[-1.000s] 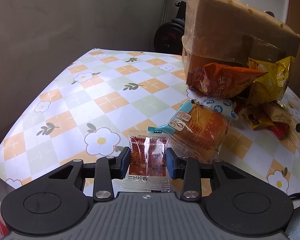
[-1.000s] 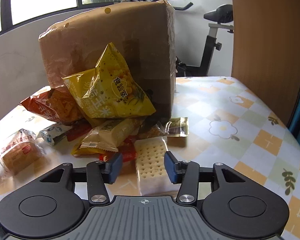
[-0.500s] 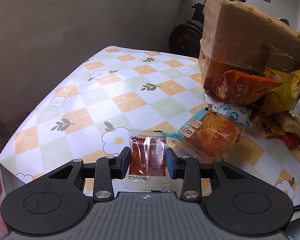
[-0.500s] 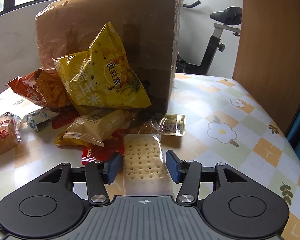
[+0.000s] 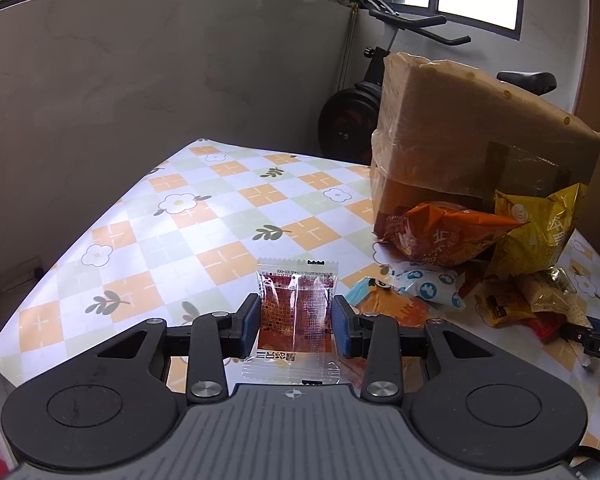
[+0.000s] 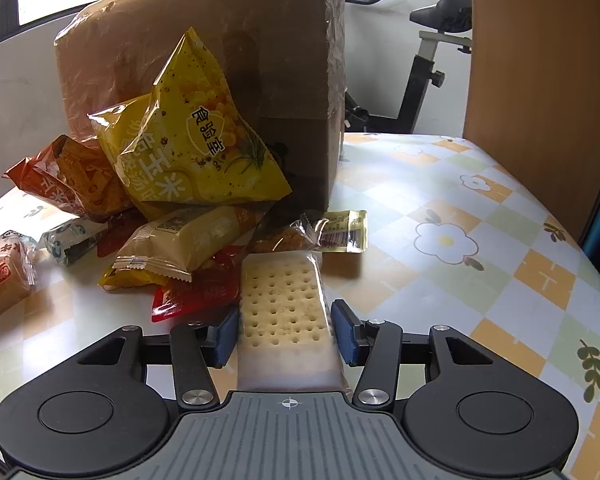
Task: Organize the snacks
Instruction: 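Lift the red sachet and cracker pack and carry them over the box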
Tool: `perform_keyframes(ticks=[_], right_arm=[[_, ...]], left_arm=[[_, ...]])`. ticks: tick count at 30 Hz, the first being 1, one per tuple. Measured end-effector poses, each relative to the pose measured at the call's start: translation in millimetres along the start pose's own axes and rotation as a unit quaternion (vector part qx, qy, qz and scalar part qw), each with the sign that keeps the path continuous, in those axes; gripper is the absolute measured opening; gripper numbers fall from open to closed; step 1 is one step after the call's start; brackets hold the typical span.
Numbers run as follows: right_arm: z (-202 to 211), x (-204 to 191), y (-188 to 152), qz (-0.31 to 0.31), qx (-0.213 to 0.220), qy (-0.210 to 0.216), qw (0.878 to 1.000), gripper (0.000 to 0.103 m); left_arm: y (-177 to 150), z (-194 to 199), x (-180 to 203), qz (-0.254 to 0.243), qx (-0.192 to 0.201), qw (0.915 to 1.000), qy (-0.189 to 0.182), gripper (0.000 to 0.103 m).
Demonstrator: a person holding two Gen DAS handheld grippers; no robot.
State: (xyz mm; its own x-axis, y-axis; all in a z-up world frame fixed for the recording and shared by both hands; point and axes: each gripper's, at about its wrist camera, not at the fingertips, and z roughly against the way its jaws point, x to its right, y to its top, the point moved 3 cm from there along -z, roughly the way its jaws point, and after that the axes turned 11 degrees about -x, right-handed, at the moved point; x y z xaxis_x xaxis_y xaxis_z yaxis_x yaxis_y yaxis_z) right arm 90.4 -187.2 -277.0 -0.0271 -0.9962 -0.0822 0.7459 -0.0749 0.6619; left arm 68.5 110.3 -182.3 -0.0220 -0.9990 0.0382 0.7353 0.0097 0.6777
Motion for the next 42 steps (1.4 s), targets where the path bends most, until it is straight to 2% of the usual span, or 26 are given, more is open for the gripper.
perform_keyframes(ticks=[6, 11, 19, 25, 29, 35, 39, 42], right_arm=[[0.8, -3.7, -2.7, 0.012, 0.002, -0.004, 1.0, 0.046], [3.5, 2.8, -4.0, -0.006, 0.008, 0.012, 1.0, 0.044], [25.4, 36.1, -4.3, -0.111, 0.038, 0.058, 0.991, 0.043], [49.3, 48.7, 10.7, -0.135, 0.077, 0.078, 0.985, 0.043], [70.2, 47.1, 31.9, -0.117, 0.115, 0.085, 0.983, 0.043], [106.4, 42.6, 80.1, -0.079, 0.182, 0.09, 0.976, 0.043], [125.7, 43.2, 120.0, -0.053, 0.216, 0.104, 0.969, 0.043], [133.4, 45.2, 152.9, -0.044, 0.235, 0.116, 0.964, 0.043]], left_arm=[[-4.1, -3.2, 12.2, -0.009, -0.006, 0.9998, -0.014, 0.04], [-9.1, -8.6, 10.9, -0.006, -0.017, 0.9997, -0.016, 0.04], [-7.0, -6.1, 5.2, -0.006, -0.016, 0.9997, -0.016, 0.04], [2.6, -1.4, 13.2, -0.016, -0.004, 0.9996, -0.022, 0.04], [21.0, 7.3, 23.4, -0.028, 0.018, 0.9989, -0.034, 0.04], [69.3, 26.3, 45.3, -0.036, 0.074, 0.9946, -0.063, 0.04], [106.5, 39.8, 72.8, -0.066, 0.122, 0.9875, -0.074, 0.04], [134.7, 44.3, 92.9, -0.096, 0.144, 0.981, -0.087, 0.04]])
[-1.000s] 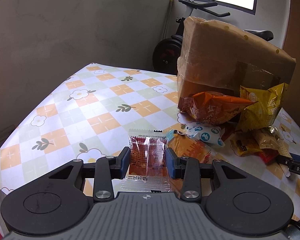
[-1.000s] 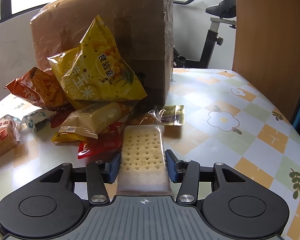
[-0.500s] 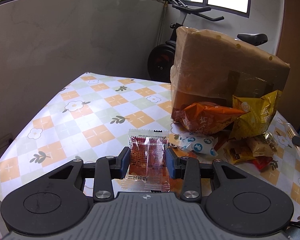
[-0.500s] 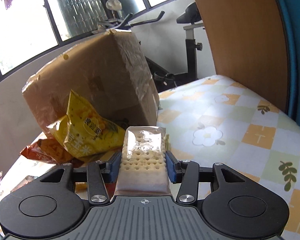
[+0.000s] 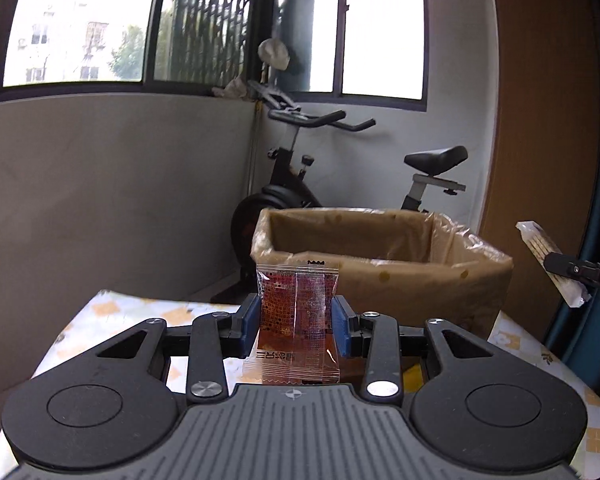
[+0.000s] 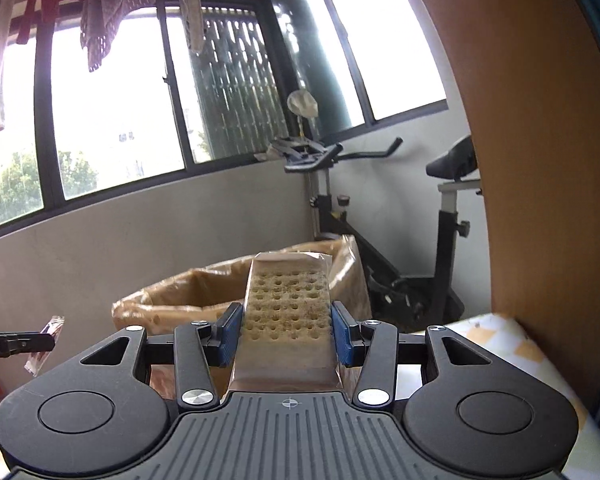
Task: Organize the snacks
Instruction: 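Lift the red sachet and cracker pack and carry them over the box, then open both tools to drop the sachet and cracker pack into the box, then move the left tool to the bread pack while the right tool approaches a small sachet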
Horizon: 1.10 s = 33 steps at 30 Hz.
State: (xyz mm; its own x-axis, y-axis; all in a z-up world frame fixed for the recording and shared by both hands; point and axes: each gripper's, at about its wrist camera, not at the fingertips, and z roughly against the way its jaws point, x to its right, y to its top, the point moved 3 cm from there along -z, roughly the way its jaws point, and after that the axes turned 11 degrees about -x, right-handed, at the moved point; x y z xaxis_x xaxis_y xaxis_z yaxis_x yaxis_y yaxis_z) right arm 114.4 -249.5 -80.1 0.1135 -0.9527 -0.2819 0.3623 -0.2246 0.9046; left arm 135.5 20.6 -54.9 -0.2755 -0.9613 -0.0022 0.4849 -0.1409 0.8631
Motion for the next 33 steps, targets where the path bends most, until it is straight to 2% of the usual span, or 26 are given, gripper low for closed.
perform_keyframes(ticks=[3, 6, 11, 15, 18, 20, 21, 22, 23, 24, 25, 30, 33], right_arm=[[-17.3, -1.0, 28.7, 0.0, 0.004, 0.014, 1.0, 0.043], [-48.1, -4.4, 48.8, -0.004, -0.015, 0.014, 1.0, 0.043], [-107.3, -8.4, 59.7, -0.023, -0.061, -0.003, 0.998, 0.043], [-139.9, -3.0, 57.4, -0.062, -0.088, -0.011, 0.994, 0.043], [-152.3, -7.2, 49.2, -0.059, -0.107, -0.034, 0.992, 0.043], [-155.7, -9.5, 45.9, -0.056, -0.112, -0.049, 0.991, 0.046], [-153.8, -11.1, 44.1, -0.056, -0.111, -0.052, 0.991, 0.047], [-151.3, -11.0, 43.4, -0.057, -0.109, -0.046, 0.991, 0.049], [-146.4, -10.4, 43.1, -0.057, -0.107, -0.037, 0.992, 0.052], [-141.6, -9.4, 43.1, -0.055, -0.102, -0.032, 0.993, 0.057], [-134.9, -7.6, 43.8, -0.052, -0.096, -0.029, 0.994, 0.058], [-107.3, 4.7, 45.3, -0.059, -0.079, -0.019, 0.995, 0.058], [-90.9, 8.6, 44.6, -0.058, -0.066, -0.013, 0.996, 0.058]], left_arm=[[32.3, -10.4, 11.0, -0.01, 0.014, 0.9996, -0.023, 0.04], [62.5, -29.8, 24.4, -0.023, 0.016, 0.999, -0.036, 0.04], [96.0, -81.8, 43.3, -0.037, -0.019, 0.9988, -0.028, 0.04], [102.0, -120.7, 47.1, -0.038, -0.051, 0.998, -0.003, 0.04], [99.2, -144.8, 44.1, -0.022, -0.074, 0.997, -0.011, 0.041], [94.5, -156.0, 43.0, -0.016, -0.084, 0.9963, -0.007, 0.046], [92.9, -160.0, 42.1, -0.013, -0.091, 0.9957, -0.001, 0.057], [91.3, -161.6, 37.5, -0.002, -0.103, 0.9947, 0.006, 0.068], [89.0, -161.2, 32.5, 0.01, -0.107, 0.9941, 0.008, 0.07], [86.7, -156.9, 25.1, 0.022, -0.104, 0.9943, 0.001, 0.071], [84.6, -152.7, 19.0, 0.028, -0.101, 0.9945, -0.009, 0.071], [74.0, -121.5, -4.1, 0.041, -0.099, 0.9942, -0.008, 0.071], [59.8, -96.6, -15.7, 0.052, -0.097, 0.9937, -0.023, 0.071]])
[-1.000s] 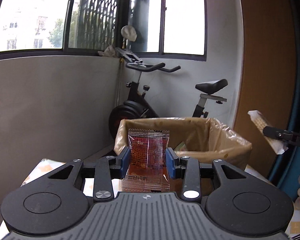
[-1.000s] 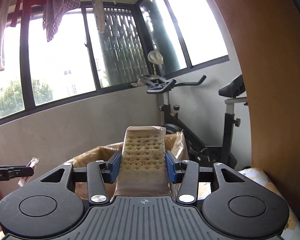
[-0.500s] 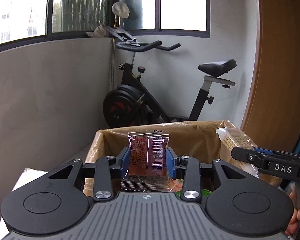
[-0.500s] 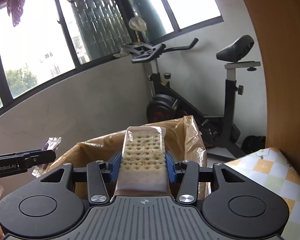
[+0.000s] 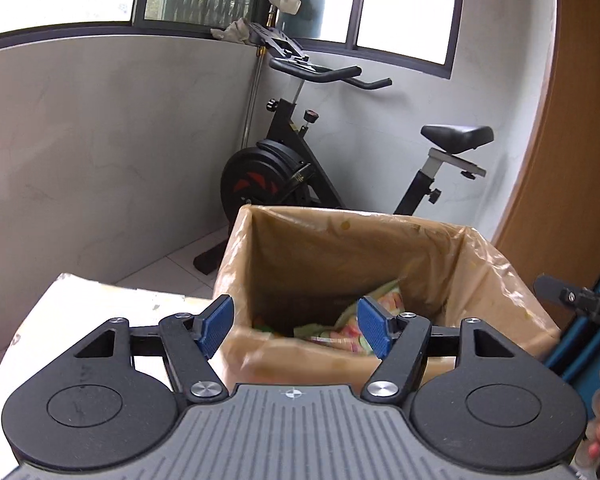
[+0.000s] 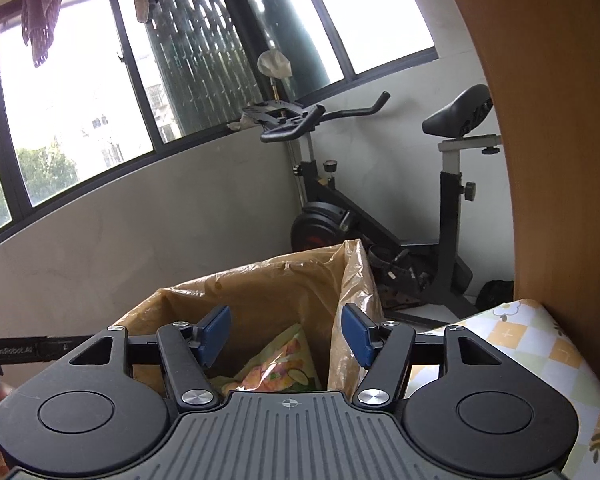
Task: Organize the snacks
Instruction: 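Move the left tool to the bread pack while the right tool approaches a small sachet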
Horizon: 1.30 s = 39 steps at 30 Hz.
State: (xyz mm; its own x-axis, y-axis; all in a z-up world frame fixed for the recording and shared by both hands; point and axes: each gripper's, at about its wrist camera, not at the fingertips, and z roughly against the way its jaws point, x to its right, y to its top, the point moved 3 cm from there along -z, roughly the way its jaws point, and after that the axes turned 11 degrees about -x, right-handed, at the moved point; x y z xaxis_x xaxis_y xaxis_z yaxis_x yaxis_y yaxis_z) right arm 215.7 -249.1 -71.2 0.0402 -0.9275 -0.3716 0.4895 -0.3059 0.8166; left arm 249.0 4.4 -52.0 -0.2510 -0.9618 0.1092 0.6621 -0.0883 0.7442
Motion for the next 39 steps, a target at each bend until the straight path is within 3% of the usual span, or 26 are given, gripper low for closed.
perform_keyframes(ticks=[9, 15, 24, 27, 32, 39], right_arm=[[41.0, -6.0, -37.3, 0.048, 0.042, 0.001, 0.998, 0.058], [45.7, -2.0, -82.1, 0.043, 0.047, -0.019, 0.998, 0.058], [27.1, 17.9, -141.7, -0.009, -0.009, -0.041, 0.999, 0.058], [24.7, 25.9, -157.1, -0.017, -0.021, -0.049, 0.998, 0.058], [19.1, 30.7, -181.2, -0.007, -0.051, -0.057, 0.997, 0.058], [10.8, 21.8, -200.8, 0.008, -0.079, -0.061, 0.995, 0.057]], left_arm=[[-62.8, 58.4, -38.7, -0.014, 0.028, 0.9989, 0.034, 0.071], [-122.9, 56.5, -51.5, -0.026, -0.008, 0.9992, 0.028, 0.078], [-189.9, 20.3, -45.8, -0.105, -0.083, 0.991, 0.001, 0.08], [-207.8, 14.7, -47.0, -0.131, -0.086, 0.9875, 0.017, 0.08], [-226.1, 10.2, -50.0, -0.13, -0.105, 0.9859, -0.008, 0.08], [-229.6, -5.0, -48.1, -0.11, -0.117, 0.987, 0.004, 0.087]])
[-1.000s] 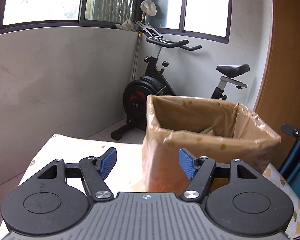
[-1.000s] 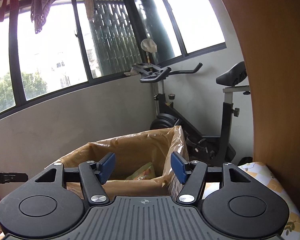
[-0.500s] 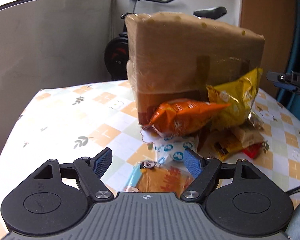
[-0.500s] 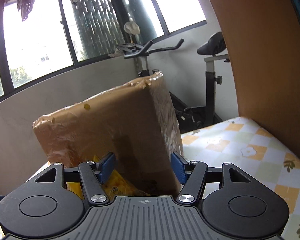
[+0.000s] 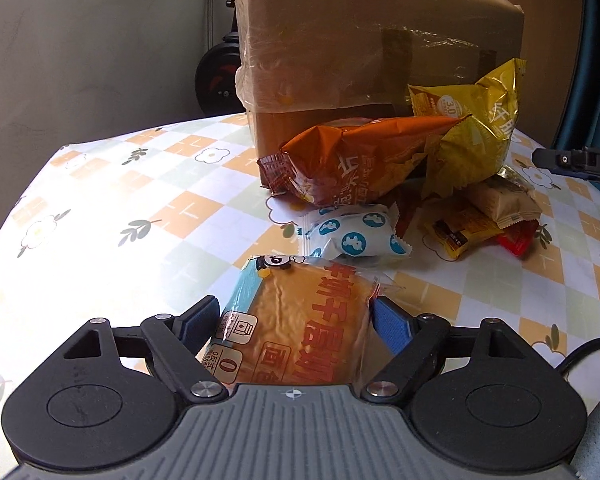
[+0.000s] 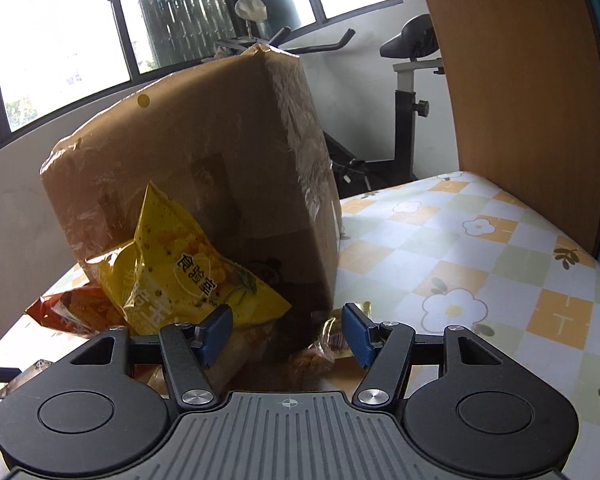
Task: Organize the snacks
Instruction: 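Move the left tool to the bread pack while the right tool approaches a small sachet, then close the left tool on the bread pack while the right tool grasps the clear sachet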
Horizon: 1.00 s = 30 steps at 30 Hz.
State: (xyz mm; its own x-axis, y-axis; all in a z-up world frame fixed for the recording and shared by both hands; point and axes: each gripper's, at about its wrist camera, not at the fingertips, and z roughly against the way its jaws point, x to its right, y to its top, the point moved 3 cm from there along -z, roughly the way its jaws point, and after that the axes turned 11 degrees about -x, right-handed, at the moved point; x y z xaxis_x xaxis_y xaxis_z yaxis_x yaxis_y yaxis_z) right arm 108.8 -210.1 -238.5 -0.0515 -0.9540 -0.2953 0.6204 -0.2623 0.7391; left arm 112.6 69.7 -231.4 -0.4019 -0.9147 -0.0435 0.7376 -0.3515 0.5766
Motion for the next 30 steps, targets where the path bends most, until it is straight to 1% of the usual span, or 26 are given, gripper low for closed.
perform_keyframes(ticks=[5, 8, 12, 17, 18, 21, 22, 23, 25, 27, 30], right_arm=[[-4.1, -15.4, -6.5, 0.028, -0.014, 0.008, 0.999, 0.057], [-5.8, -18.5, -8.2, 0.037, -0.017, 0.003, 0.999, 0.057], [-7.3, -11.5, -10.4, 0.036, -0.019, -0.018, 0.999, 0.057], [-12.1, 3.6, -6.1, 0.035, -0.032, -0.053, 0.997, 0.054], [-14.6, 6.8, -5.8, 0.035, -0.039, -0.059, 0.997, 0.052], [-20.9, 12.3, -6.5, 0.02, -0.055, -0.056, 0.997, 0.046], [-22.9, 11.5, -7.3, 0.019, -0.06, -0.052, 0.997, 0.04], [-24.4, 9.7, -8.1, 0.022, -0.063, -0.05, 0.996, 0.038], [-26.5, 5.8, -9.9, 0.025, -0.068, -0.053, 0.996, 0.027], [-29.5, 5.0, -10.1, 0.018, -0.073, -0.045, 0.996, 0.024], [-32.0, 3.1, -4.7, 0.022, -0.068, -0.044, 0.996, 0.023]], left_arm=[[1.5, -11.3, 9.9, 0.003, -0.009, 0.9997, 0.021, 0.086], [0.6, -11.4, 12.0, 0.026, -0.004, 0.9992, 0.03, 0.083], [1.0, -10.8, 10.9, 0.082, 0.003, 0.996, 0.034, 0.08], [1.1, -9.4, 17.8, 0.108, 0.011, 0.9929, 0.048, 0.08], [0.0, -8.9, 19.5, 0.111, 0.014, 0.9925, 0.051, 0.08], [-6.8, -3.8, 25.9, 0.115, 0.024, 0.9917, 0.053, 0.08], [-8.3, -2.0, 26.1, 0.115, 0.026, 0.9918, 0.049, 0.08], [-9.2, -0.7, 26.4, 0.116, 0.027, 0.992, 0.043, 0.08], [-11.3, 2.9, 25.5, 0.117, 0.03, 0.9922, 0.028, 0.079], [-13.2, 4.8, 25.0, 0.117, 0.033, 0.9924, 0.021, 0.079], [-15.6, 5.7, 27.1, 0.112, 0.036, 0.9928, 0.022, 0.079]])
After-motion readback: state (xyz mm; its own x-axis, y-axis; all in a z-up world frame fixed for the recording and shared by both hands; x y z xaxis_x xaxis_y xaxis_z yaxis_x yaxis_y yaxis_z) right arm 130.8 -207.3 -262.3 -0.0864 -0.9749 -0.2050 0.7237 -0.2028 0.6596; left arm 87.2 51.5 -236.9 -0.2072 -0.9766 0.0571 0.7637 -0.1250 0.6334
